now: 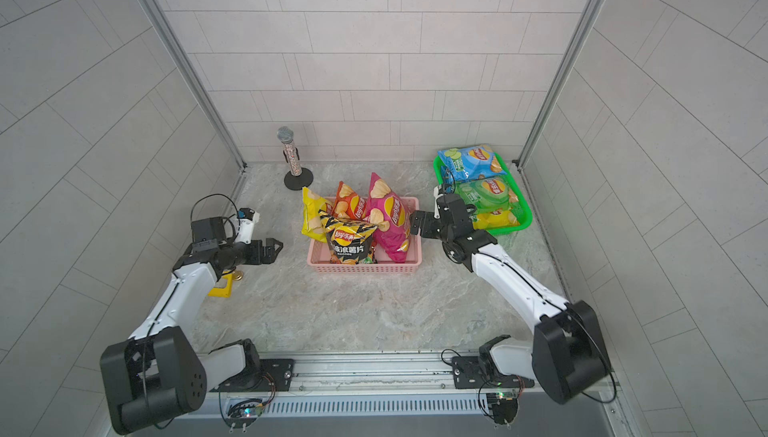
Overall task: Put the potato chips into the basket
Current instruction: Reset both arms
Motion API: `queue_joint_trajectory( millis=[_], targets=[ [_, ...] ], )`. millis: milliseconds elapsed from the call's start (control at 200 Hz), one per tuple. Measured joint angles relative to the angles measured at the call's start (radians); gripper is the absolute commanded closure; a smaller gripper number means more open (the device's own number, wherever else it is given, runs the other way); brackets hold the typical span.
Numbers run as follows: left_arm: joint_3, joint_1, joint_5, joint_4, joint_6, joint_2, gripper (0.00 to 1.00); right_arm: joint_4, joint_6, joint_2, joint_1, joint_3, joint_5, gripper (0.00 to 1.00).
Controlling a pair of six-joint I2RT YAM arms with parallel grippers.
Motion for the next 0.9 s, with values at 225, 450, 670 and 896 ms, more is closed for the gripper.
queue_joint_trajectory(
  millis=[225,450,670,896],
  targets=[
    [-0.219,-0.074,-0.064,0.417,-0.112,0.020,0.00,-0.008,-0.144,-0.240,0.000,-0.090,0.154,0.00],
    [-0.257,-0.140,-0.186,0.759,-0.190,0.216,0.00,0.065,-0.291,-0.360,-0.004,-0.258,0.270,0.00],
    [-0.258,-0.198,-0.324,0.956,-0.214,0.315,0.00,0.278,-0.372,-0.278,-0.183,-0.436,0.280,0.00],
    [-0.263,-0.248,-0.454,1.049,-0.215,0.378,0.00,0.696,-0.410,-0.008,-0.336,-0.606,0.198,0.00]
  ],
)
